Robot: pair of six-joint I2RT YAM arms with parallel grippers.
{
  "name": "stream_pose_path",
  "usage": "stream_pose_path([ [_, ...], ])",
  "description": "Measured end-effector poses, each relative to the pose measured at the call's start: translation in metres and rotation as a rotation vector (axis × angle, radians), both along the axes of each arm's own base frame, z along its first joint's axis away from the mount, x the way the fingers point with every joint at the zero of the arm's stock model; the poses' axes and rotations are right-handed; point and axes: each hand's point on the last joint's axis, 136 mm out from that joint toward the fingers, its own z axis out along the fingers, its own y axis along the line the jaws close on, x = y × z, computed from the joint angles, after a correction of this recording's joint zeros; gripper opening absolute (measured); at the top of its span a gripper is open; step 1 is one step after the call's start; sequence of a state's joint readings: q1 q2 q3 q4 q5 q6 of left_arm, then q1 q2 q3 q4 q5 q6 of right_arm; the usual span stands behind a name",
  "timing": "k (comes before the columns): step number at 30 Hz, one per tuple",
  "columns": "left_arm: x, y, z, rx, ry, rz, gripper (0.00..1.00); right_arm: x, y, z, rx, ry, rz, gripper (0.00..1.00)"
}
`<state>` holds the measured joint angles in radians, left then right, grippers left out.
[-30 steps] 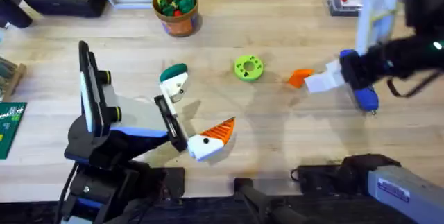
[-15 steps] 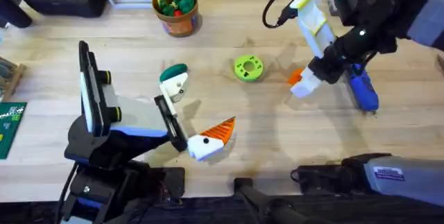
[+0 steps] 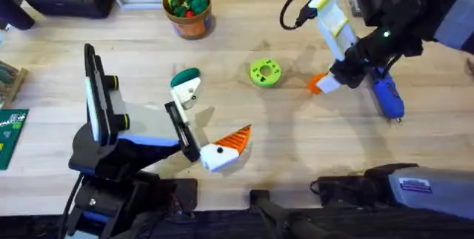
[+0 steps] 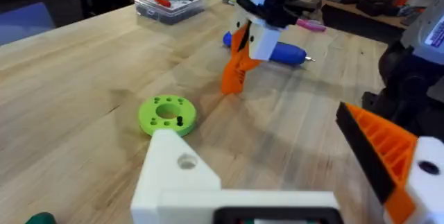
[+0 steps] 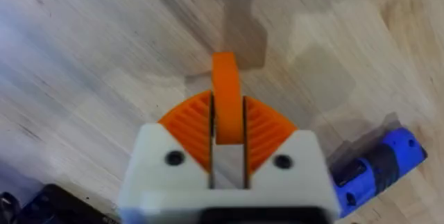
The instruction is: Pick up the gripper from the table and insert it into the empty holder that is missing its gripper. Then pick up a screw, insert it into the mounting hole, and use the screwdriver to tighten it. Finally, clean up the table by picking up the vegetable and placing it into the bucket.
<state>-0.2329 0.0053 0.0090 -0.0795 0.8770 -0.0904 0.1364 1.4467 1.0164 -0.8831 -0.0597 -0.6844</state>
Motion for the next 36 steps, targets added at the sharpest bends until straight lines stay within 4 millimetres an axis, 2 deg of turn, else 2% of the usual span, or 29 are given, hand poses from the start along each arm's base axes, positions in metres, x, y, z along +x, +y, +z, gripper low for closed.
stream_pose_path([
  [2, 0.0, 0.0, 0.0, 0.0, 0.0, 0.0, 0.987, 0.0, 0.0, 0.0, 0.001, -0.001, 0.003, 0.079],
  [3, 0.0, 0.0, 0.0, 0.0, 0.0, 0.0, 0.987, 0.0, 0.0, 0.0, 0.002, -0.001, 0.001, 0.025],
  [11, 0.0, 0.0, 0.0, 0.0, 0.0, -0.002, 0.986, -0.002, 0.0, 0.005, 0.01, -0.007, -0.042, 0.011],
  [15, 0.0, 0.0, 0.0, 0.0, 0.0, -0.002, 0.986, -0.002, 0.0, 0.034, 0.04, -0.108, -0.101, 0.009],
  [21, 0.0, 0.0, 0.0, 0.0, 0.0, -0.002, 0.986, -0.014, 0.003, 0.093, 0.146, -0.307, -0.202, 0.009],
  [25, 0.0, 0.0, 0.0, 0.0, 0.0, -0.002, 0.986, -0.022, 0.021, 0.127, 0.324, -0.41, -0.241, 0.009],
  [27, 0.0, 0.0, 0.0, 0.0, 0.0, -0.002, 0.986, -0.024, 0.036, 0.135, 0.452, -0.435, -0.256, 0.009],
  [31, 0.0, 0.0, 0.0, 0.0, 0.0, -0.002, 0.986, -0.019, 0.06, 0.128, 0.68, -0.376, -0.361, 0.009],
  [36, 0.0, 0.0, 0.0, 0.0, 0.0, -0.002, 0.986, -0.016, 0.079, 0.089, 0.875, -0.11, -0.631, 0.009],
])
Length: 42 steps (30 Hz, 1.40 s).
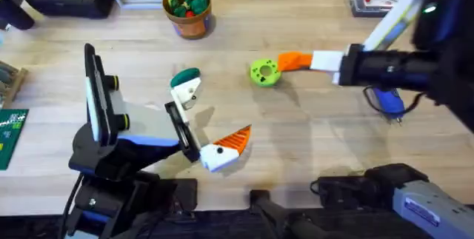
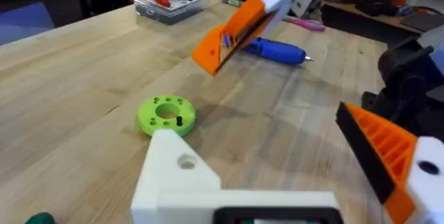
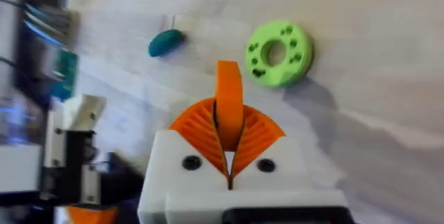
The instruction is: Pick up the gripper from the table and insert it into the empty holder that is missing its gripper. Then pick up a screw, insert it into the mounting hole, and use the screwdriver to tighten it. Finally, clean up the table by picking up the vegetable and placing it into the bucket.
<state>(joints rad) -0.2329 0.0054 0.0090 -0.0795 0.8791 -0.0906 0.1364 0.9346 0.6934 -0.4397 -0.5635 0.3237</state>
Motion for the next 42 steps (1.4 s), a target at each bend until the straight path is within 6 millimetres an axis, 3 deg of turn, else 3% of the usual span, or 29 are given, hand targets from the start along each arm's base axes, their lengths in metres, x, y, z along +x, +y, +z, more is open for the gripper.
stream_pose_path([
  [4, 0.0, 0.0, 0.0, 0.0, 0.0, 0.0, 0.986, -0.008, 0.014, -0.023, 0.148, 0.239, -0.037, 0.009],
  [11, 0.0, 0.0, 0.0, 0.0, 0.0, 0.0, 0.985, -0.018, 0.039, -0.037, 0.31, 0.495, 0.003, 0.009],
  [20, 0.0, 0.0, 0.0, 0.0, 0.0, 0.0, 0.985, -0.008, 0.093, -0.007, 0.444, 0.385, 0.231, 0.009],
  [26, 0.0, 0.0, 0.0, 0.0, 0.0, 0.0, 0.985, -0.013, 0.122, -0.014, 0.519, 0.474, 0.346, 0.009],
  [33, 0.0, 0.0, 0.0, 0.0, 0.0, 0.0, 0.985, -0.014, 0.137, -0.013, 0.599, 0.526, 0.446, 0.009],
  [42, 0.0, 0.0, 0.0, 0.0, 0.0, 0.0, 0.985, -0.032, 0.14, -0.003, 0.636, 0.604, 0.53, 0.009],
])
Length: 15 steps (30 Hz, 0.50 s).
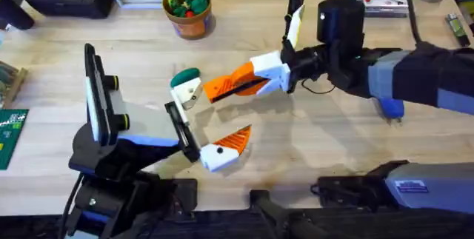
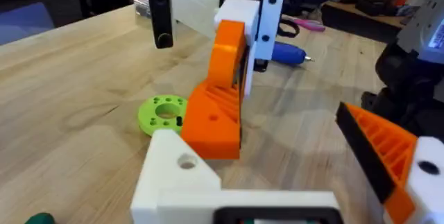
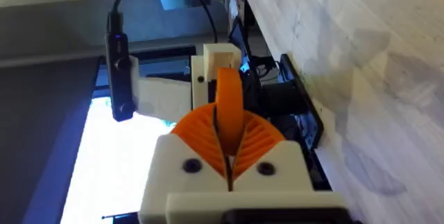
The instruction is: Pick up the gripper from the table and insert it into the empty holder that is missing its gripper. Then pick up a screw, insert it into the mounting hole, and use the screwdriver to tighten it. Finally, clean up the table by picking up the vegetable and placing it into the bucket.
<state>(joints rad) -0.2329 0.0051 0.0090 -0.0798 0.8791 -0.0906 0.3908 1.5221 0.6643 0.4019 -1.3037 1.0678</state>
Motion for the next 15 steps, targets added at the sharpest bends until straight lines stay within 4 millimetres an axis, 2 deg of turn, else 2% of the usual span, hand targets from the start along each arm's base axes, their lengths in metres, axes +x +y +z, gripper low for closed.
stream_pose_path([
  [8, 0.0, 0.0, 0.0, 0.0, 0.0, 0.0, 0.985, -0.002, 0.004, -0.006, -0.011, 0.018, 0.009, 0.009],
  [15, 0.001, 0.0, 0.0, 0.001, -0.002, 0.003, 0.985, 0.003, 0.009, 0.005, 0.026, -0.067, 0.004, 0.008],
])
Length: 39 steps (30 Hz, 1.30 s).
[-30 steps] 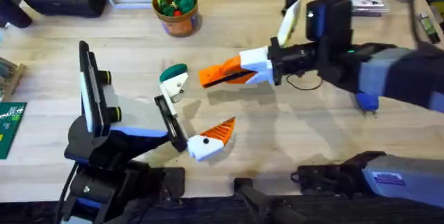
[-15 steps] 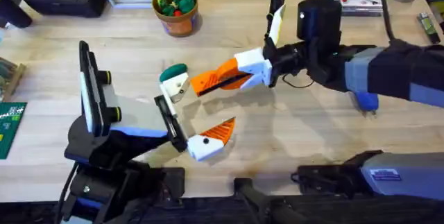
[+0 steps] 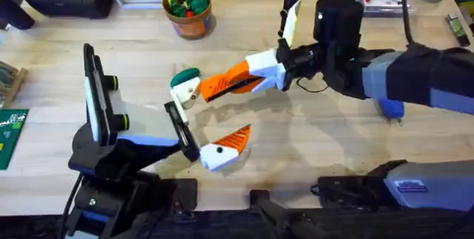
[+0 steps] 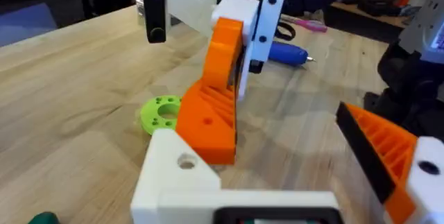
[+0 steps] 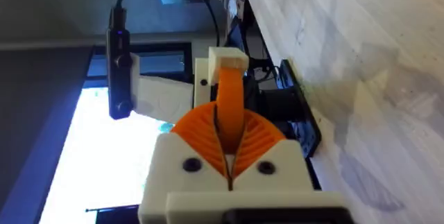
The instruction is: Pick up the gripper from the table and insert it into the empty holder that is missing its gripper. Then pick up a screw, insert it into the mounting hole, and use the screwdriver to tighten it. Finally, clean up the table by picking up the vegetable and placing it into the bucket.
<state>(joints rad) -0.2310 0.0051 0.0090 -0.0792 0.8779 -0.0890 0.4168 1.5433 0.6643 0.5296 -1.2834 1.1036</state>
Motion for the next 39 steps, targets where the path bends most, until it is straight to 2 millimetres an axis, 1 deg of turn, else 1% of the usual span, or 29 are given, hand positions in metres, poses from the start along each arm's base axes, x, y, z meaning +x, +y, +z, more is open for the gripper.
stream_pose_path([
  [8, 0.0, 0.0, 0.0, 0.0, 0.001, 0.001, 0.985, 0.006, 0.002, -0.004, -0.008, 0.002, -0.025, 0.008],
  [13, 0.002, 0.001, -0.001, -0.011, 0.027, 0.012, 0.985, 0.007, 0.007, -0.015, -0.014, 0.024, -0.013, 0.008],
  [19, 0.003, 0.002, -0.001, -0.013, 0.031, 0.022, 0.985, 0.007, 0.021, -0.014, 0.011, 0.012, 0.021, 0.008],
  [32, 0.014, 0.009, 0.0, -0.01, 0.023, 0.094, 0.985, 0.014, 0.038, -0.009, 0.002, 0.028, 0.014, 0.008],
  [39, 0.02, 0.013, 0.0, -0.013, 0.029, 0.131, 0.985, 0.018, 0.045, -0.013, -0.008, 0.032, 0.003, 0.008],
])
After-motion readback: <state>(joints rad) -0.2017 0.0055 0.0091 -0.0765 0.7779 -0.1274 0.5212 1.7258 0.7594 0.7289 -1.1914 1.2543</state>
